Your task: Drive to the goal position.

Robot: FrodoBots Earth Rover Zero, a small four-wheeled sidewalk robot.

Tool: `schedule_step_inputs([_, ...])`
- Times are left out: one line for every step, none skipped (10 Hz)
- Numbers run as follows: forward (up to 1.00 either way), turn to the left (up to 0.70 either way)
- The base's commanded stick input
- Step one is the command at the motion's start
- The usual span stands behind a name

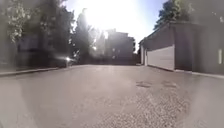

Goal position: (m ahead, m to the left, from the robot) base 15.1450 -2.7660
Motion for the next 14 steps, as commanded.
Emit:
schedule_step_inputs([0.70,-0.14])
schedule_step_inputs([0.70,-0.14])
schedule_step_inputs([0.70,-0.13])
schedule_step_inputs([0.70,-0.07])
schedule_step_inputs([0.70,-0.02])
schedule_step_inputs([0.70,0.00])
schedule_step_inputs([0.70,0.00])
schedule_step_inputs([0.70,0.00])
schedule_step_inputs([0.70,0.00])
schedule_step_inputs([0.70,0.00])
schedule_step_inputs([0.70,0.00])
schedule_step_inputs([0.70,0.00])
schedule_step_inputs([0.70,0.00])
schedule_step_inputs([0.70,0.00])
